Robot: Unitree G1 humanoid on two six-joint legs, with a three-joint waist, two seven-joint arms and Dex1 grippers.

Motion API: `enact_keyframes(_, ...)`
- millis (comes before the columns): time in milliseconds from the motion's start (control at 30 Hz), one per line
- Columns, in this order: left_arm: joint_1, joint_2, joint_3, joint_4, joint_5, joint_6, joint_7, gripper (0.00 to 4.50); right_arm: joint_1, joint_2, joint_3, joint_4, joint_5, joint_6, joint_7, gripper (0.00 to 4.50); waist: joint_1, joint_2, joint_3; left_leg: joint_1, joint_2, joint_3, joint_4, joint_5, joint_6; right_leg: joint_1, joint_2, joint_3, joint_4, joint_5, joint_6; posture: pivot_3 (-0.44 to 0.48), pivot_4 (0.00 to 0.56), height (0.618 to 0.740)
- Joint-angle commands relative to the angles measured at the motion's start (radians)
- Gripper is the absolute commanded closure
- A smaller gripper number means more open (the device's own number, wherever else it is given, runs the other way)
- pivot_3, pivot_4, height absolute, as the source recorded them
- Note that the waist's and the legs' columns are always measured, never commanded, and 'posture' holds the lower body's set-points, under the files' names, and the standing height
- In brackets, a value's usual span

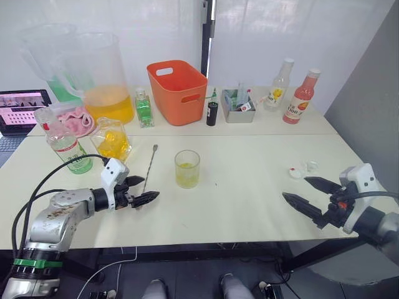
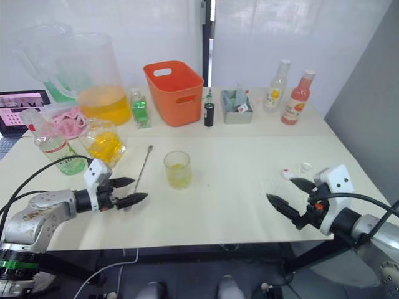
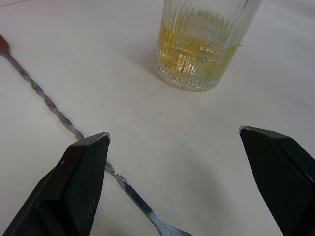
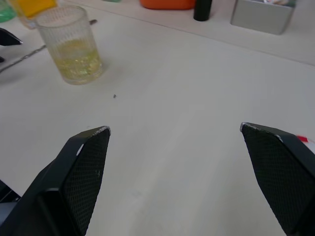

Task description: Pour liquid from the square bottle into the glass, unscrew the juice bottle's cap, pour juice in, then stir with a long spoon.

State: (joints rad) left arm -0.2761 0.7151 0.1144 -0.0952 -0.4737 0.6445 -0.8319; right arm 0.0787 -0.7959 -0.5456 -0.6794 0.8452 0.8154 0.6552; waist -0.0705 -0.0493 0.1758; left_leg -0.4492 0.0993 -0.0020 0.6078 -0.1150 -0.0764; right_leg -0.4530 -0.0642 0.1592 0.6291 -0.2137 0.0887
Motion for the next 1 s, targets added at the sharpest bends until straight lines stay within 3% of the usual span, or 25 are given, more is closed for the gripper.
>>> enact_keyframes(33, 0.006, -0.008, 0.064, -0.099, -0.013, 0.065, 0.103, 0.04, -0.048, -0.033, -0.002, -0.038, 0.070, -0.024, 0.046, 0.00, 0.000, 0.000, 0.000, 0.000, 0.000, 0.000, 0.000, 0.000, 0.000, 0.000, 0.000, -0.001, 0.000, 0.000, 0.000, 0.000, 0.150, 0.717)
enact_keyframes(167, 0.039, -0.058, 0.131, -0.187, 0.014, 0.142, 0.280, 0.04, -0.136, -0.073, 0.065, -0.013, 0.109, -0.015, 0.080, 0.00, 0.000, 0.000, 0.000, 0.001, 0.000, -0.001, 0.000, 0.000, 0.000, 0.002, 0.000, -0.001, 0.000, 0.000, 0.000, 0.000, 0.150, 0.717)
enact_keyframes(333, 0.030, -0.186, 0.081, -0.259, 0.074, 0.272, 0.508, 0.04, -0.295, -0.078, 0.230, 0.095, 0.032, -0.055, 0.119, 0.00, 0.002, -0.001, 0.000, 0.006, 0.000, -0.003, 0.001, -0.001, -0.002, 0.010, 0.000, -0.003, -0.004, 0.000, 0.000, 0.000, 0.150, 0.717)
enact_keyframes(600, 0.027, -0.285, 0.058, -0.319, 0.120, 0.355, 0.648, 0.04, -0.431, -0.069, 0.342, 0.160, -0.001, -0.072, 0.175, 0.00, 0.001, -0.002, 0.001, 0.007, -0.001, -0.006, 0.000, -0.003, -0.005, 0.013, 0.000, -0.006, -0.005, -0.001, 0.001, 0.000, 0.150, 0.717)
enact_keyframes(767, -0.014, -0.350, 0.021, -0.177, 0.202, 0.293, 0.722, 0.04, -0.475, -0.052, 0.388, 0.196, -0.042, -0.088, 0.187, 0.00, 0.003, -0.002, 0.001, 0.007, -0.001, -0.007, 0.001, -0.003, -0.005, 0.014, 0.001, -0.006, -0.005, -0.001, 0.001, 0.000, 0.150, 0.717)
enact_keyframes(867, -0.020, -0.372, 0.001, -0.131, 0.225, 0.270, 0.731, 0.81, -0.481, -0.049, 0.396, 0.203, -0.054, -0.091, 0.196, 0.00, 0.005, -0.002, 0.001, 0.008, -0.001, -0.008, 0.001, -0.003, -0.005, 0.015, 0.001, -0.006, -0.005, -0.001, 0.001, 0.000, 0.150, 0.717)
enact_keyframes(1000, -0.017, -0.376, 0.004, -0.115, 0.233, 0.238, 0.712, 2.24, -0.479, -0.059, 0.393, 0.206, -0.062, -0.089, 0.207, 0.00, 0.005, -0.001, 0.000, 0.008, -0.001, -0.008, 0.001, -0.003, -0.005, 0.016, 0.001, -0.006, -0.005, -0.001, 0.001, 0.000, 0.150, 0.717)
